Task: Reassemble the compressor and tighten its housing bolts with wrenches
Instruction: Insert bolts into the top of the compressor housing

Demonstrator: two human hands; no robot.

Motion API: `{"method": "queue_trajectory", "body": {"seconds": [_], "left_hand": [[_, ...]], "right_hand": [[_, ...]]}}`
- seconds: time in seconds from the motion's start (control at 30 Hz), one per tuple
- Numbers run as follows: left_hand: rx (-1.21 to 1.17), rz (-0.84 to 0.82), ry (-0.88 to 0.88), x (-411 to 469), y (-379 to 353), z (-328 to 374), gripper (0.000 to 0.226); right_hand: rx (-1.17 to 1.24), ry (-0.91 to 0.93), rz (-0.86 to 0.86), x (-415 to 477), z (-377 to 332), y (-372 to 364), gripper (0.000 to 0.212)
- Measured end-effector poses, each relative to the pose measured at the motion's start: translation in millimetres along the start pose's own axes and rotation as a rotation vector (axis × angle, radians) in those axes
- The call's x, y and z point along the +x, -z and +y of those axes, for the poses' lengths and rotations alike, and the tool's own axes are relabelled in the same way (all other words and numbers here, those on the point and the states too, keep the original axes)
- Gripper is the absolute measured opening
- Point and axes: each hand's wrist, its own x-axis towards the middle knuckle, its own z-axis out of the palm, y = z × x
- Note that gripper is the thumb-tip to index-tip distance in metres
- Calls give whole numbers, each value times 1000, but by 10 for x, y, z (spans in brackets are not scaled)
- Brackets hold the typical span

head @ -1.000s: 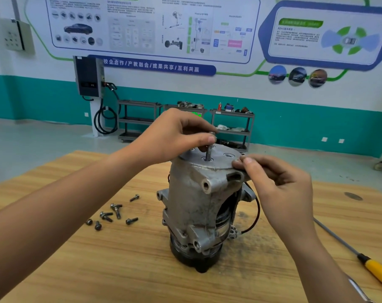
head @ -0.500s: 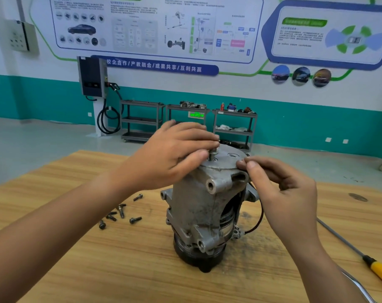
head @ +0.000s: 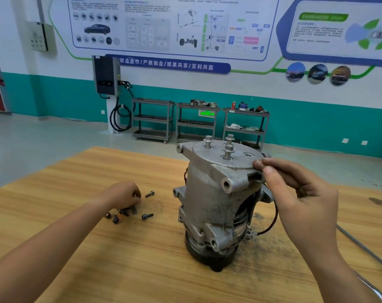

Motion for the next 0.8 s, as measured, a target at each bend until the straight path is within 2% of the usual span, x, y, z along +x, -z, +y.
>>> {"method": "queue_trajectory", "body": {"seconds": [0.2, 0.43, 0.5, 0.57, 0.67, 0.73, 0.8], "left_hand": [[-38, -23, 32, 98, -60, -31, 18], [-247, 57, 9, -34, 68, 0, 12], [-386, 209, 5, -120, 287, 58, 9], [-600, 461, -22, -219, 620, 188, 13], [-1025, 762, -225, -492, 1190, 629, 17], [-1117, 829, -455, -678, 1444, 1062, 19], [-1099, 791, -648, -798, 1582, 1518, 20]], "right_hand": [[-26, -25, -13, 23, 19, 24, 25], [-34, -16, -22, 10, 23, 32, 24], [-46, -8, -24, 9, 34, 36, 18], [-71, 6, -22, -22, 43, 30, 20], [-193, 99, -25, -116, 70, -9, 28], [-301, 196, -50, -190, 109, -30, 35], [-340, 230, -55, -218, 138, -36, 36]]}}
